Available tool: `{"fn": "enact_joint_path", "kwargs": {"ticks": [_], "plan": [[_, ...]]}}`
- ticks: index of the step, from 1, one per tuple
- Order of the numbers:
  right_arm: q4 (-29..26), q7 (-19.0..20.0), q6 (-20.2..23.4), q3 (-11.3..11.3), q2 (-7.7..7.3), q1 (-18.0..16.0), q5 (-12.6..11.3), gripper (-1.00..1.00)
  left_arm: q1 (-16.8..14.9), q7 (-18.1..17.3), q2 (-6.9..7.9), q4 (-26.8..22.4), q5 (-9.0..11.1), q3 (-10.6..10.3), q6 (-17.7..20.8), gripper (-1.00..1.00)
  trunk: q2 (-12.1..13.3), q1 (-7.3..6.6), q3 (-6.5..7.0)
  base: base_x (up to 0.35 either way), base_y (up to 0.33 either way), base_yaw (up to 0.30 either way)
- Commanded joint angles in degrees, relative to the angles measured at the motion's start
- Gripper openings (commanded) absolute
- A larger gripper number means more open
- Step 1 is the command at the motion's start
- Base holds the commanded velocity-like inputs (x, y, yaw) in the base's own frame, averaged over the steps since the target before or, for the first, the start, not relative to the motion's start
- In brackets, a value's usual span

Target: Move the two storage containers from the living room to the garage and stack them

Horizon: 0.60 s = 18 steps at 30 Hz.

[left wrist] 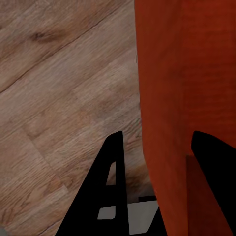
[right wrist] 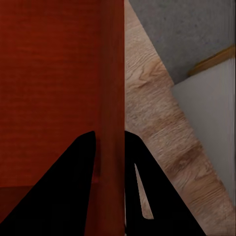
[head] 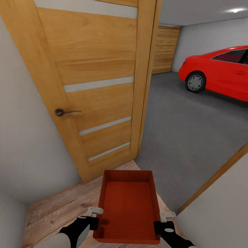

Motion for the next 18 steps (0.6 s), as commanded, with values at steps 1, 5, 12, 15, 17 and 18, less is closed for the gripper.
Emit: {"fn": "enact_joint_path", "kwargs": {"ticks": [1,5,12,15,17,18], "plan": [[0.0,-0.3,-0.3,-0.5,-0.02,-0.1,-0.2,-1.00,0.0,0.2,0.01,-0.1,-1.0,0.0,0.4,-1.00,-0.1,0.01,-0.06,0.000,0.000,-0.250],[0.0,-0.2,-0.3,-0.5,-0.02,-0.1,-0.2,-1.00,0.0,0.2,0.01,-0.1,-1.0,0.0,0.4,-1.00,-0.1,0.01,-0.06,0.000,0.000,-0.250],[0.0,-0.2,-0.3,-0.5,-0.02,-0.1,-0.2,-1.00,0.0,0.2,0.01,-0.1,-1.0,0.0,0.4,-1.00,-0.1,0.01,-0.06,0.000,0.000,-0.250],[0.0,-0.2,-0.3,-0.5,-0.02,-0.1,-0.2,-1.00,0.0,0.2,0.01,-0.1,-1.0,0.0,0.4,-1.00,-0.1,0.01,-0.06,0.000,0.000,-0.250],[0.0,-0.2,-0.3,-0.5,-0.02,-0.1,-0.2,-1.00,0.0,0.2,0.01,-0.1,-1.0,0.0,0.4,-1.00,-0.1,0.01,-0.06,0.000,0.000,-0.250],[0.0,-0.2,-0.3,-0.5,-0.02,-0.1,-0.2,-1.00,0.0,0.2,0.01,-0.1,-1.0,0.0,0.4,-1.00,-0.1,0.01,-0.06,0.000,0.000,-0.250]]}}
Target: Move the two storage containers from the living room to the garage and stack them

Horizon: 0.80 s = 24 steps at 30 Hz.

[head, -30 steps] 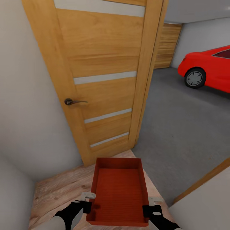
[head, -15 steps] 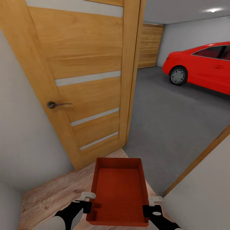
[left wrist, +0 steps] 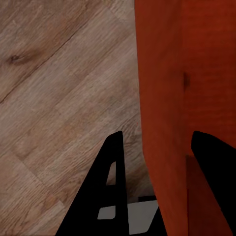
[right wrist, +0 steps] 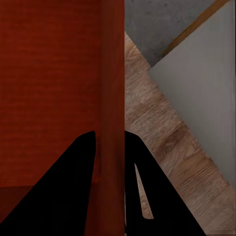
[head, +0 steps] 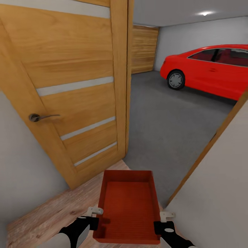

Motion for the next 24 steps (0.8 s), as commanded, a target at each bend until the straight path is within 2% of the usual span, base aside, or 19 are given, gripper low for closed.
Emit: {"fn": "enact_joint_path", "kwargs": {"ticks": [1,5,20,24], "plan": [[0.0,-0.2,-0.3,-0.5,-0.01,-0.1,-0.2,-1.00,0.0,0.2,0.01,-0.1,-1.0,0.0,0.4,-1.00,-0.1,0.01,-0.06,0.000,0.000,-0.249],[0.0,-0.3,-0.3,-0.5,-0.01,-0.1,-0.2,-1.00,0.0,0.2,0.01,-0.1,-1.0,0.0,0.4,-1.00,-0.1,0.01,-0.06,0.122,0.101,-0.132],[0.0,-0.2,-0.3,-0.5,-0.01,-0.1,-0.2,-1.00,0.0,0.1,0.01,0.0,-1.0,-0.1,0.4,-1.00,-0.1,0.01,-0.06,0.241,0.216,-0.004],[0.0,-0.3,-0.3,-0.5,-0.01,-0.1,-0.2,-1.00,0.0,0.1,-0.02,0.0,-1.1,-0.1,0.4,-1.00,-0.1,0.01,-0.06,0.126,0.070,-0.043]]}}
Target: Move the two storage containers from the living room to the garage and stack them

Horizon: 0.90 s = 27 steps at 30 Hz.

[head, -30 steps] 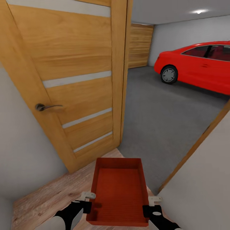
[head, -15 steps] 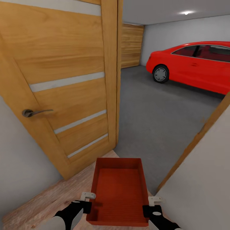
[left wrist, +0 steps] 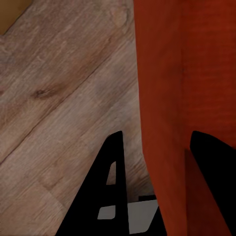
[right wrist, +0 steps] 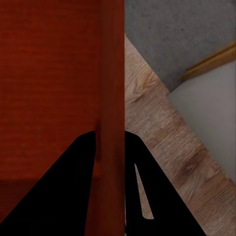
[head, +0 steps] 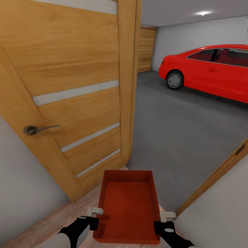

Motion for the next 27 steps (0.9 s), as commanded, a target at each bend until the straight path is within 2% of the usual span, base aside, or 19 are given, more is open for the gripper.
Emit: {"fn": "enact_joint_path", "kwargs": {"ticks": [1,27], "plan": [[0.0,-0.3,-0.3,-0.5,-0.02,-0.1,-0.2,-1.00,0.0,0.2,0.01,-0.1,-1.0,0.0,0.4,-1.00,-0.1,0.01,-0.06,0.041,0.020,-0.158],[0.0,-0.3,-0.3,-0.5,-0.02,-0.1,-0.2,-1.00,0.0,0.2,-0.05,-0.1,-1.0,0.0,0.4,-1.00,-0.1,0.01,-0.06,0.002,0.001,-0.235]]}}
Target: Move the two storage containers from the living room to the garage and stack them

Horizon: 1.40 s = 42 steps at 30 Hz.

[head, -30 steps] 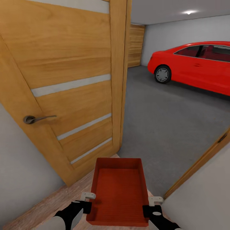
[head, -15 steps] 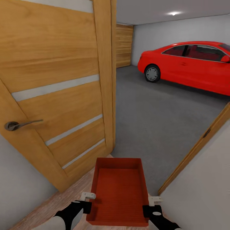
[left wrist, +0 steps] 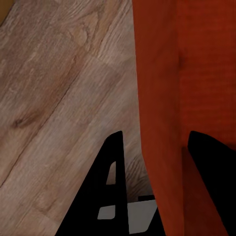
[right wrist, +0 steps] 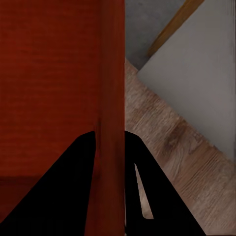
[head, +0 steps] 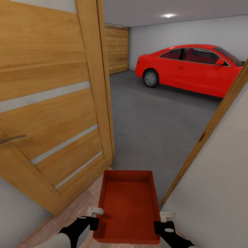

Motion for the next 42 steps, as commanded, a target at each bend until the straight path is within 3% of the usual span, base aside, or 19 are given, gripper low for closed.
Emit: {"fn": "enact_joint_path", "kwargs": {"ticks": [1,23,32,42], "plan": [[0.0,-0.3,-0.3,-0.5,-0.02,-0.1,-0.2,-1.00,0.0,0.2,0.01,-0.1,-1.0,0.0,0.4,-1.00,-0.1,0.01,-0.06,0.000,0.007,-0.091],[0.0,-0.2,-0.4,-0.5,-0.02,-0.1,-0.3,-1.00,0.0,0.2,-0.04,0.2,-1.1,0.0,0.4,-1.00,-0.1,0.01,-0.06,0.087,0.244,-0.007],[0.0,-0.3,-0.4,-0.5,-0.02,-0.1,-0.2,-1.00,0.0,0.2,-0.01,0.1,-1.1,0.0,0.4,-1.00,-0.1,0.01,-0.06,0.012,0.036,-0.013],[0.0,-0.2,-0.4,-0.5,-0.02,-0.1,-0.3,-1.00,0.0,0.2,0.01,0.1,-1.1,0.0,0.4,-1.00,-0.1,0.01,-0.06,0.000,0.000,-0.253]]}}
